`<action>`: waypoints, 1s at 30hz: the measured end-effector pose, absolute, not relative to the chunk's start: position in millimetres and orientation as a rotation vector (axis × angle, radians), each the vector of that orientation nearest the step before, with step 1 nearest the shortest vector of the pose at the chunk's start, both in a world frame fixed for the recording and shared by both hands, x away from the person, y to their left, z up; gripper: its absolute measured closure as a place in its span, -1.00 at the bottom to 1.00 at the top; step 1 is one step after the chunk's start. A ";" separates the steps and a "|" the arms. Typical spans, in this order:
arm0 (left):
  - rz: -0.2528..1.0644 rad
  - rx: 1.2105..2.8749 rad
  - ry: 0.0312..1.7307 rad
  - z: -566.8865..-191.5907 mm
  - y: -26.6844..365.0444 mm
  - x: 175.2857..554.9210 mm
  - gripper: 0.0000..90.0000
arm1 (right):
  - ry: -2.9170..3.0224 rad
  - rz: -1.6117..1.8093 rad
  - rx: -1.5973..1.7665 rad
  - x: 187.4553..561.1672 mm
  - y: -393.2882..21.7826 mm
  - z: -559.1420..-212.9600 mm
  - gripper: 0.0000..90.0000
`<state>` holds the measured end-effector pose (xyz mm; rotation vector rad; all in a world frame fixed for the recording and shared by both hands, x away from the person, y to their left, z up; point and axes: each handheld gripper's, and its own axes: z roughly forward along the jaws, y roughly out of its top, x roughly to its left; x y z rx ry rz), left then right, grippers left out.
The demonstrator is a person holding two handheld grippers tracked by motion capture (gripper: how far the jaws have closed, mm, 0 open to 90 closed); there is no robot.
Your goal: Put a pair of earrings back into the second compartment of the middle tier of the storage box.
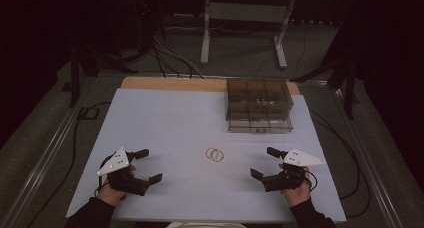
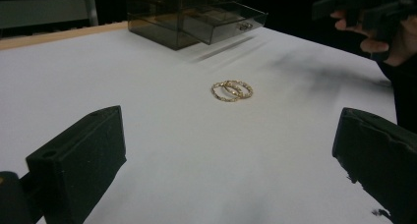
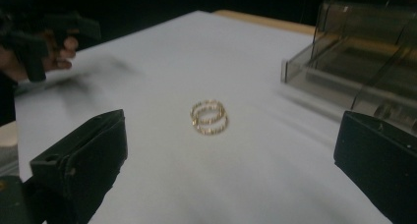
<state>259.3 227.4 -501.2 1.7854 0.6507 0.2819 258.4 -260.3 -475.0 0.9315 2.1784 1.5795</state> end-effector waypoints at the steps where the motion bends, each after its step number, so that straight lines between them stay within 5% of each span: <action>1: 0.283 1.790 0.650 -501.4 227.3 259.2 -0.99 | 2.160 1.577 0.928 257.7 -259.9 -472.3 -1.00; 30: 0.248 1.782 0.634 -502.4 222.5 260.3 -0.99 | 2.204 1.540 0.828 286.9 -216.0 -446.2 -1.00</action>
